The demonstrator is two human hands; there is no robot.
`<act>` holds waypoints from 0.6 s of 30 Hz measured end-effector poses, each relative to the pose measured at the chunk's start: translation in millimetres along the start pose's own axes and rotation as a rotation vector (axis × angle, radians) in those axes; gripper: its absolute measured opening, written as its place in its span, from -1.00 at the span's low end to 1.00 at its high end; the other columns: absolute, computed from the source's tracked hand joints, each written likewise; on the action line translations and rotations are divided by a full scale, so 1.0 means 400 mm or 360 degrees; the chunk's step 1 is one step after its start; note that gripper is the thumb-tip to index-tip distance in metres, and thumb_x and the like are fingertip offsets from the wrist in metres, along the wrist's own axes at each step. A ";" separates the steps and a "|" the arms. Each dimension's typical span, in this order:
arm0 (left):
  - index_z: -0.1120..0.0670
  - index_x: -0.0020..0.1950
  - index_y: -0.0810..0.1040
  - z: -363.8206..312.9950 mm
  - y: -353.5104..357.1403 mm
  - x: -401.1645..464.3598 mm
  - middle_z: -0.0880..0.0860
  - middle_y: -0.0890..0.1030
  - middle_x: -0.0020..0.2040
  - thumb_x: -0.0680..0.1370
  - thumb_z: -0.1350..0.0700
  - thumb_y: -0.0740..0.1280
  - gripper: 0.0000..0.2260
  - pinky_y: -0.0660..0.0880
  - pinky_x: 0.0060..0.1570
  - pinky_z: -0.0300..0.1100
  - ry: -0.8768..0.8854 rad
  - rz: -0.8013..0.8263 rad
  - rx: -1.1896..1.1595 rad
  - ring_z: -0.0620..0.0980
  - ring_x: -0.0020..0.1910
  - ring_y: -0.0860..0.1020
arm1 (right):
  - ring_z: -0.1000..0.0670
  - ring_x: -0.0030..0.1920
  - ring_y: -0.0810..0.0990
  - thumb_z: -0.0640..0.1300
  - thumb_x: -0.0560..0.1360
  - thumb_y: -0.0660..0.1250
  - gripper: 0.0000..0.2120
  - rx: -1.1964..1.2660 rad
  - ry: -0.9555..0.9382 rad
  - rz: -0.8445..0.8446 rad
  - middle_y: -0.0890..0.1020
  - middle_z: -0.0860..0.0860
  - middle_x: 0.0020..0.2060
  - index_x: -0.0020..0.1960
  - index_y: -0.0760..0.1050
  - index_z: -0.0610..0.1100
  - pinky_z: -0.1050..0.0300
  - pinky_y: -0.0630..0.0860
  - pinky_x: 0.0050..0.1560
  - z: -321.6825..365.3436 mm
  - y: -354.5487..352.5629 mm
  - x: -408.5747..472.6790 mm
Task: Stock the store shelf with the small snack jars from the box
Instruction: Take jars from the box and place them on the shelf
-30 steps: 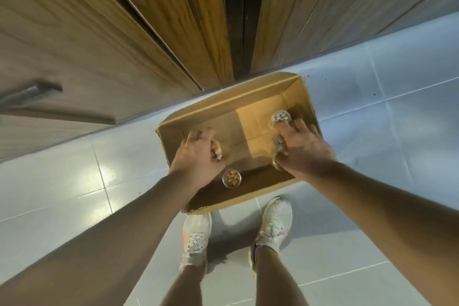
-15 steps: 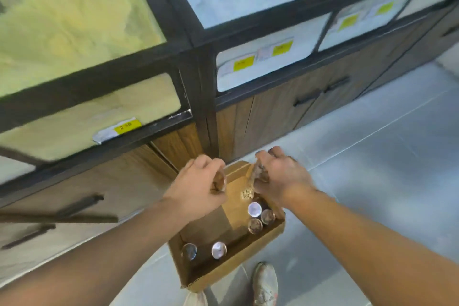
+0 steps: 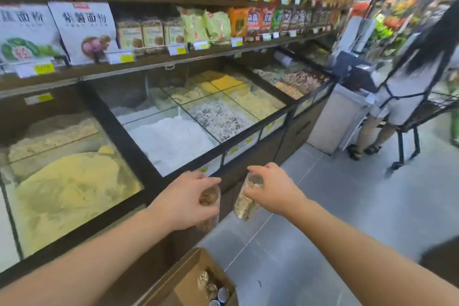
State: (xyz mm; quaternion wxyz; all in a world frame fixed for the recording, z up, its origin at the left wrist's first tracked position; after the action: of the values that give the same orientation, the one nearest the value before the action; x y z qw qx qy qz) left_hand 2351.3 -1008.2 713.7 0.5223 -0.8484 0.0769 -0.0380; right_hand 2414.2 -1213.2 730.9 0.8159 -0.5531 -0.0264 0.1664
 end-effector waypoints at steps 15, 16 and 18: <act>-0.15 0.43 0.49 -0.585 -0.227 0.003 -0.14 0.52 0.13 0.46 -0.23 0.33 -0.46 0.45 0.17 -0.19 0.0691 -0.0100 -0.0011 -0.14 0.17 0.46 | -0.11 0.21 0.51 0.09 0.49 0.39 -0.47 0.0128 0.0463 -0.0526 0.41 0.02 0.12 0.43 0.40 0.06 0.02 0.50 0.18 -0.227 -0.480 -0.452; -0.14 0.42 0.50 -0.623 -0.212 -0.002 -0.13 0.53 0.14 0.46 -0.22 0.34 -0.47 0.44 0.19 -0.18 0.0723 -0.0082 -0.0015 -0.14 0.19 0.45 | -0.10 0.21 0.51 0.10 0.48 0.41 -0.48 0.0162 0.0500 -0.0550 0.43 0.02 0.14 0.41 0.42 0.06 0.01 0.51 0.19 -0.261 -0.494 -0.488; -0.13 0.39 0.51 -0.708 -0.178 -0.009 -0.12 0.53 0.16 0.46 -0.22 0.33 -0.49 0.43 0.23 -0.17 0.0788 -0.0037 -0.0030 -0.13 0.22 0.45 | -0.06 0.14 0.50 0.09 0.46 0.43 -0.49 0.0191 0.0572 -0.0595 0.45 0.02 0.14 0.38 0.45 0.06 0.03 0.50 0.16 -0.331 -0.522 -0.561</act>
State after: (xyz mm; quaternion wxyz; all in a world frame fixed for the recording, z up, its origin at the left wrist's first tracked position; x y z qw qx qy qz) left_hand 2313.1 -1225.3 905.2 0.4791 -0.8190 0.1930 -0.2500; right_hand 2283.3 -1468.3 901.8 0.8554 -0.5099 0.0271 -0.0867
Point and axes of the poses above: each hand's wrist, its own x-axis towards the middle knuckle, its own y-axis out of the palm, z = x × y, the point moved 4 cm from there along x, towards the middle knuckle
